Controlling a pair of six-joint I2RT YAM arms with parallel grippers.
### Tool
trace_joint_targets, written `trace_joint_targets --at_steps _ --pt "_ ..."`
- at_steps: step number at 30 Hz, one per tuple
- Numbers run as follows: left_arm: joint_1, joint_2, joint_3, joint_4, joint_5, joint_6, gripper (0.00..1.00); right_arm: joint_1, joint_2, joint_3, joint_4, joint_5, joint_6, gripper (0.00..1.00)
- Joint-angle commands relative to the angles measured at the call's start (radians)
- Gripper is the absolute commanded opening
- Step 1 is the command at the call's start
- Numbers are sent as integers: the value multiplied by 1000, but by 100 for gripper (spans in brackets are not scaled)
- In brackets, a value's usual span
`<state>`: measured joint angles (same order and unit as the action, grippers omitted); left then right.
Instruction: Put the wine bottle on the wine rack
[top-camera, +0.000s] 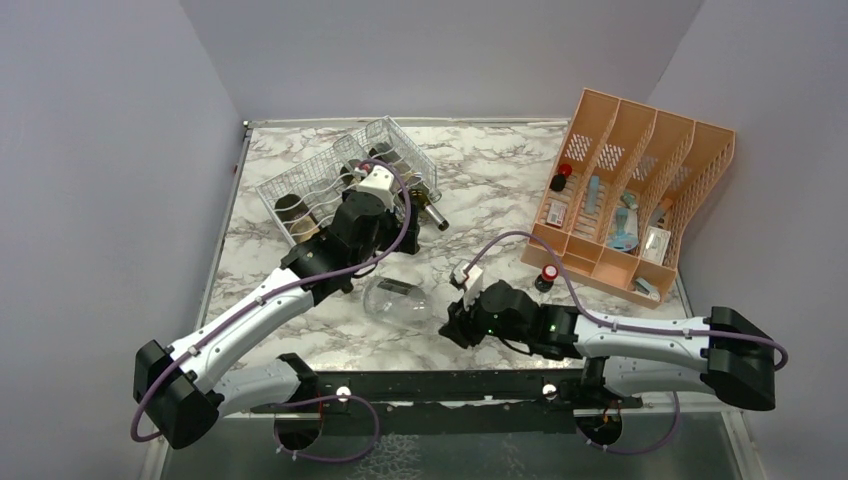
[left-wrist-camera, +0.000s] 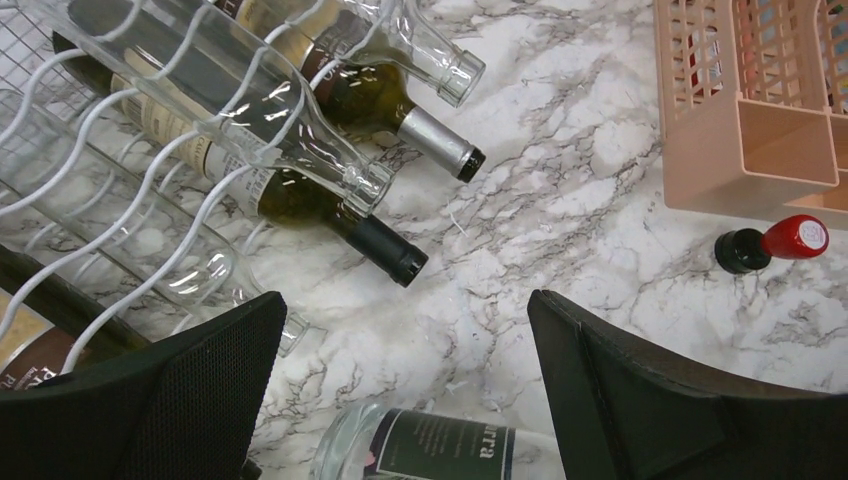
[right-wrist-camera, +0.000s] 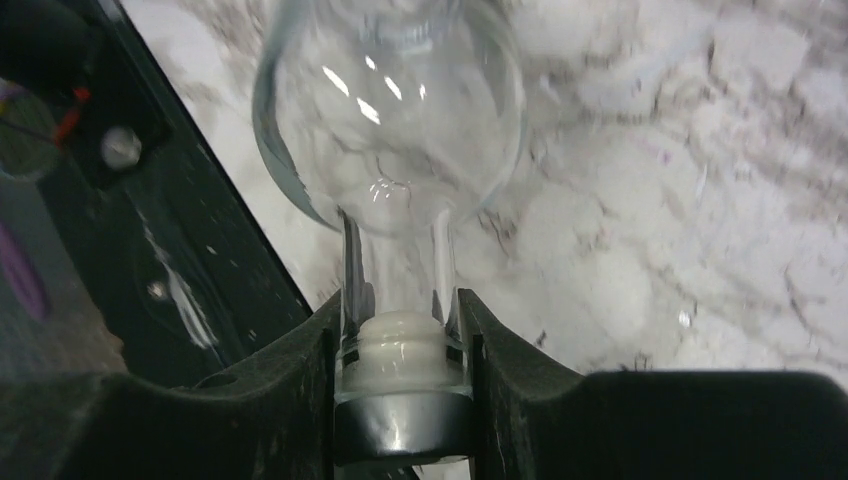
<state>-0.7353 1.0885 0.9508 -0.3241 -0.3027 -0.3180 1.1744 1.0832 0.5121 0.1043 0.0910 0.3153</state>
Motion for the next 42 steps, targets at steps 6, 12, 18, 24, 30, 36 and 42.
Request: trace_joint_targets --at_steps 6,12,18,24,30,36,42 --pt "30 -27 -47 -22 83 -18 99 -5 66 -5 -177 34 22 1" --pt "37 -11 -89 -47 86 -24 99 -5 208 41 -185 19 53 1" --pt "40 61 -94 -80 93 -35 99 -5 274 69 -208 53 84 9" --pt "44 143 -109 -84 127 -54 90 -5 295 74 -221 71 117 29" --pt "52 215 -124 -77 155 -60 74 -5 287 66 -227 88 124 43" --pt "57 249 -125 -66 200 -56 59 -5 294 94 -238 77 82 51" --pt "59 240 -136 -64 218 -56 54 -5 338 135 -233 30 39 56"
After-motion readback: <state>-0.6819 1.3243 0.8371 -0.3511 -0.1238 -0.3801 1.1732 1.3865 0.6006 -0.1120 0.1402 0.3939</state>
